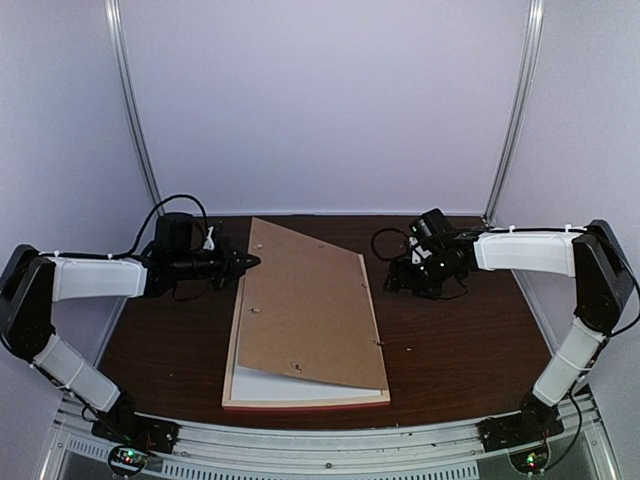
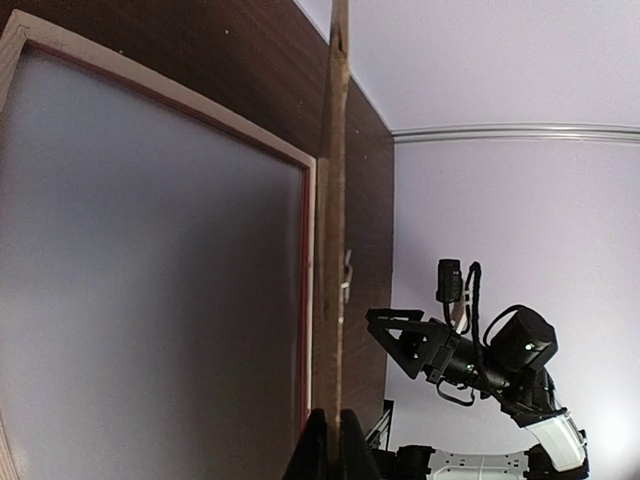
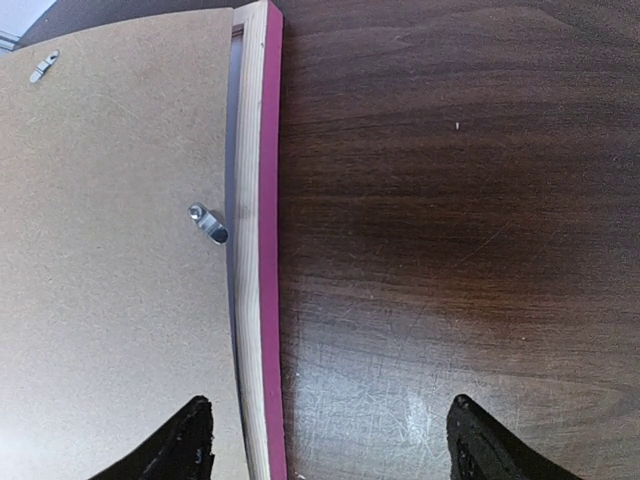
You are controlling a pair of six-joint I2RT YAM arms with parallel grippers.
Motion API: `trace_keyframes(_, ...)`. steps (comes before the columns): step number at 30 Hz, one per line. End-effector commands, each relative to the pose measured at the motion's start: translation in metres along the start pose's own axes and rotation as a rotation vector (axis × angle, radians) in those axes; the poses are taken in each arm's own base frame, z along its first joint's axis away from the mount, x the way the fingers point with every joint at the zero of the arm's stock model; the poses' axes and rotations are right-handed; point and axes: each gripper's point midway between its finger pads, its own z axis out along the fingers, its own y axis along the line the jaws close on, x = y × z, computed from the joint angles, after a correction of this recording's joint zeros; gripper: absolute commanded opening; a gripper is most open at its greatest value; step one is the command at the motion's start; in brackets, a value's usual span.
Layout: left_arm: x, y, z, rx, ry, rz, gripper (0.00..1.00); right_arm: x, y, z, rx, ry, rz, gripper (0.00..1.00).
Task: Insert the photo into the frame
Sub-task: Place the backboard on the frame body.
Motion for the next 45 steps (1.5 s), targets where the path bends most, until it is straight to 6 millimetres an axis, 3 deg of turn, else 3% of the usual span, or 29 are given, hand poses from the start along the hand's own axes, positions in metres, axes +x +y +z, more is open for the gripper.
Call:
trace_keyframes(1, -0.001, -0.025, 0.001, 0.101, 0.005, 0.043, 0.00, 0.002, -0.004, 0.006, 0.005, 0.014, 0.001, 0.80)
trace_keyframes(22, 0.008, -0.006, 0.000, 0.050, 0.029, 0.032, 0.00, 0.007, -0.003, 0.017, -0.004, 0.040, 0.002, 0.80)
trace_keyframes(45, 0.008, -0.007, 0.001, 0.027, 0.051, 0.065, 0.00, 0.011, -0.004, 0.023, -0.007, 0.058, 0.008, 0.80)
